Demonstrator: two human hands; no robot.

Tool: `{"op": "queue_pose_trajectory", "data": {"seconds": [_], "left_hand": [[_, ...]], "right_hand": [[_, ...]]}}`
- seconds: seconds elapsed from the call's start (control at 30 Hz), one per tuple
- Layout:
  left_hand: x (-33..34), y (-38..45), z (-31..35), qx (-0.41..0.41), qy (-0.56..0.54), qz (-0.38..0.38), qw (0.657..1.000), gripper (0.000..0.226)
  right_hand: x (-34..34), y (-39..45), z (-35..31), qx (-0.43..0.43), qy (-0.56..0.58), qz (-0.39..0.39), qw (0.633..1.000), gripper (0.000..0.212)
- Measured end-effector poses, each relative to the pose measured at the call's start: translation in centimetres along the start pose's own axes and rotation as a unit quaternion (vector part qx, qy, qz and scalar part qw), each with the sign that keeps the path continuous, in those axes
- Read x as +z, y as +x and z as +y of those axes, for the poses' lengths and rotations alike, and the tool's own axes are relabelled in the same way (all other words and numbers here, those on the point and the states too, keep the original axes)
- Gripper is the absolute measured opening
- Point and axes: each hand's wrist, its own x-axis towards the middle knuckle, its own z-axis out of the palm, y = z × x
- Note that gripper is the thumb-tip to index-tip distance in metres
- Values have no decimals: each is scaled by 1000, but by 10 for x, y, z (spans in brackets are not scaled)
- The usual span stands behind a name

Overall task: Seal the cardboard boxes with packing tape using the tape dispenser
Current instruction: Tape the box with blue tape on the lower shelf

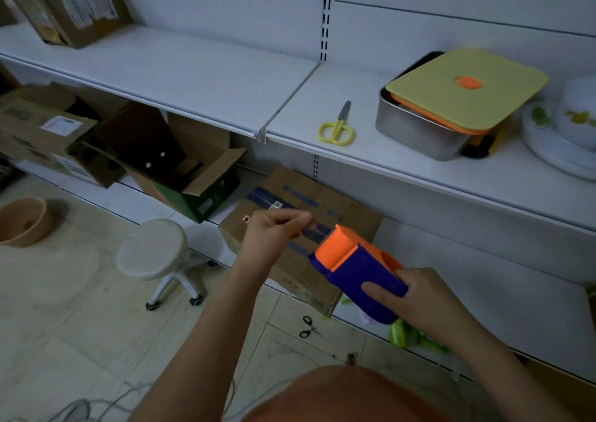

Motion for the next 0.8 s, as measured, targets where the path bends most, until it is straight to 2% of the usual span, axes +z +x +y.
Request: {"op": "queue_pose_trajectory", "data": {"seconds": [0.1, 0.23, 0.33, 0.47, 0.57, 0.67, 0.73, 0.8], "left_hand": [[-21, 5, 4, -4, -7, 42, 999, 12], [-17, -1, 6, 49, 72, 14, 996, 11], [-3, -8, 2, 104, 141, 7, 985, 10], [17, -20, -7, 249, 299, 63, 919, 11], [35, -35, -11, 319, 353, 100, 873, 14], [47, -42, -14, 376, 388, 132, 831, 5], [49, -43, -16, 387, 397, 146, 819, 9], [51, -46, -17, 367, 394, 143, 830, 25]], "right_hand": [[0, -15, 9, 46, 5, -5, 999, 58], [11, -23, 16, 101, 52, 5, 994, 56], [22, -23, 10, 126, 23, 44, 991, 49], [35, -20, 7, 153, 27, 66, 986, 61], [42, -15, 2, 172, 75, 71, 980, 55], [47, -11, -5, 183, 120, 84, 972, 52], [47, -11, -10, 187, 122, 99, 970, 52], [48, -11, -13, 190, 122, 109, 968, 52]]}}
